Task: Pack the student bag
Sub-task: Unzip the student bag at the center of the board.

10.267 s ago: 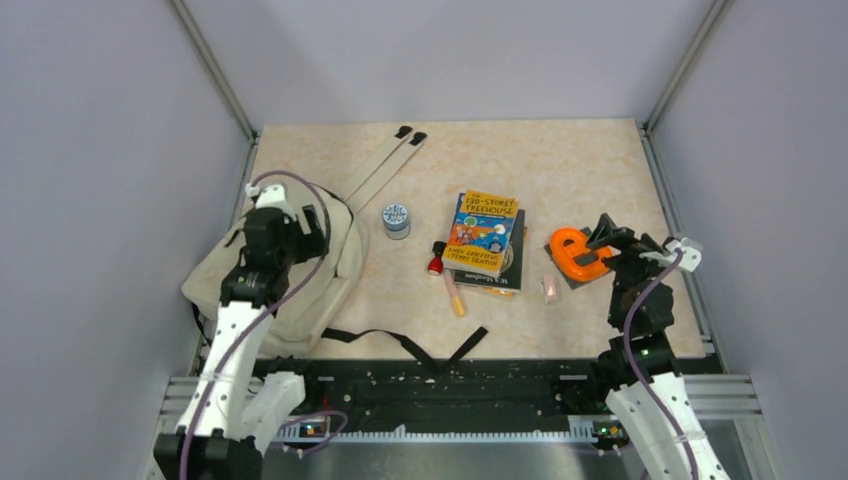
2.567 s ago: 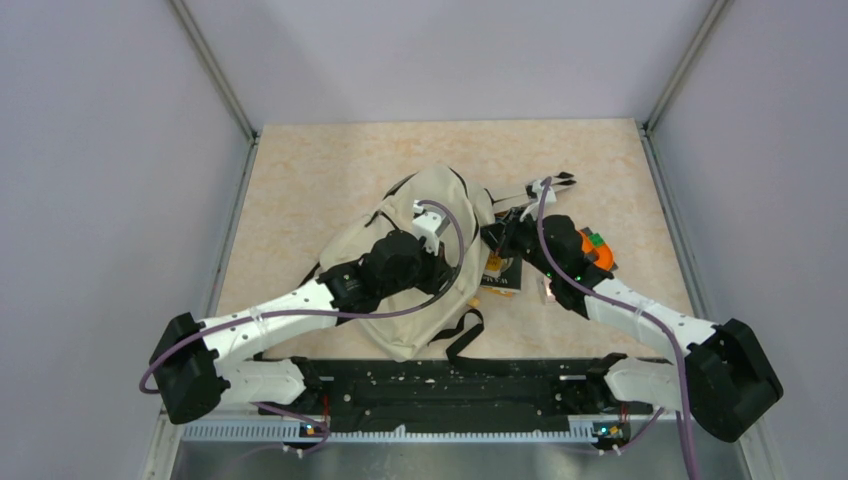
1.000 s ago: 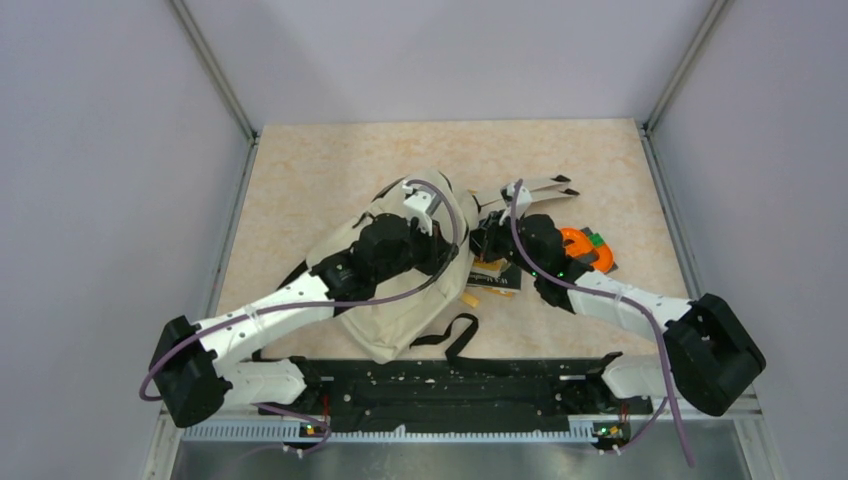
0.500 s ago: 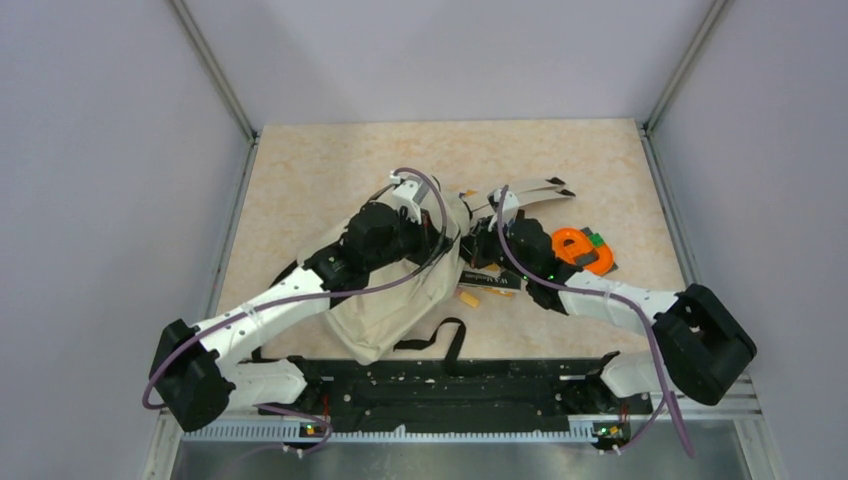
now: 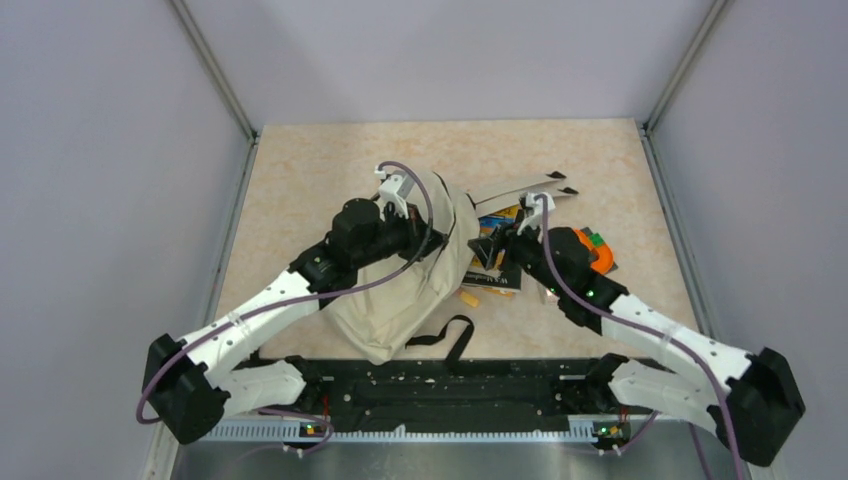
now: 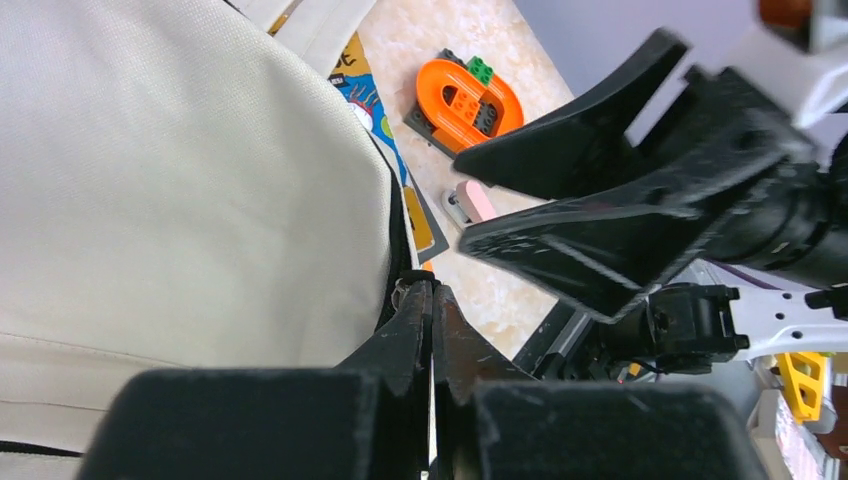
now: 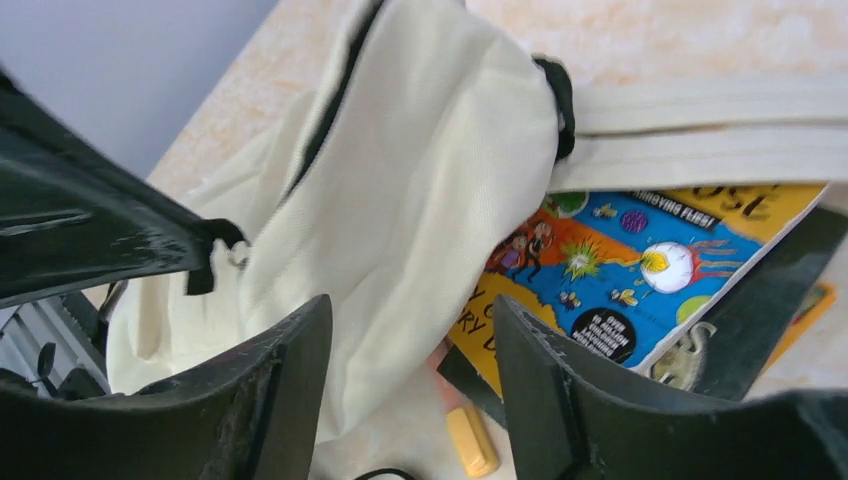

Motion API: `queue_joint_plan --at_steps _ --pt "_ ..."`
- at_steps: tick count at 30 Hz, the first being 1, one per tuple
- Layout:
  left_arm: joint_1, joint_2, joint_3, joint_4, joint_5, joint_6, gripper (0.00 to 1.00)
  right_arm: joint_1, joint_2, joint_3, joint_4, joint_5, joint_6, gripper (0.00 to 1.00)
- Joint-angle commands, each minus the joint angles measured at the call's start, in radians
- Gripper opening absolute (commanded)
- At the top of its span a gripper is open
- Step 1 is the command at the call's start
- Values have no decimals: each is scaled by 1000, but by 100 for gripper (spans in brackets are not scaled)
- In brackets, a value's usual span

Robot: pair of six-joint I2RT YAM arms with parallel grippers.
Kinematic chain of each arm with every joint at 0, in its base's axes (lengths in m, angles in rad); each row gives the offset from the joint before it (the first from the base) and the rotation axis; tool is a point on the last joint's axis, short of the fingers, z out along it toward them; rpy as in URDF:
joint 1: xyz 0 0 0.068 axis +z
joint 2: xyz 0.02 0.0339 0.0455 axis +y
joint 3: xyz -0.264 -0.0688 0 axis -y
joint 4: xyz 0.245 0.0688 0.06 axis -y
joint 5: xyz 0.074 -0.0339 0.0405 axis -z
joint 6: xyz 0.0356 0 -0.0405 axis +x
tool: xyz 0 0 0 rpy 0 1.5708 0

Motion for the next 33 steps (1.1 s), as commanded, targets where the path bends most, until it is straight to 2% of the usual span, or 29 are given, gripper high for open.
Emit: queue_joint_plan --at_steps 1,3,6,9,14,19,23,33 --pt "7 -42 22 -7 38 -47 0 9 -138 -27 -23 -15 -62 65" --pt "8 -43 23 -14 58 -68 0 11 -173 -44 2 -81 -84 69" --pt "8 -45 26 -15 87 -109 0 10 -192 -54 42 -184 -92 70" --pt "9 -50 25 -21 88 -138 0 21 -184 -71 130 -286 -53 67" --pt "10 -51 16 -27 77 -168 0 47 -118 -78 275 -384 70 56" --pt "11 -46 -1 2 86 -196 0 96 -56 -67 343 -355 96 51" --pt "18 -40 -16 38 114 -204 0 126 1 -25 288 -278 83 47" --pt "38 -30 -34 64 132 -217 0 142 69 32 235 -177 75 46"
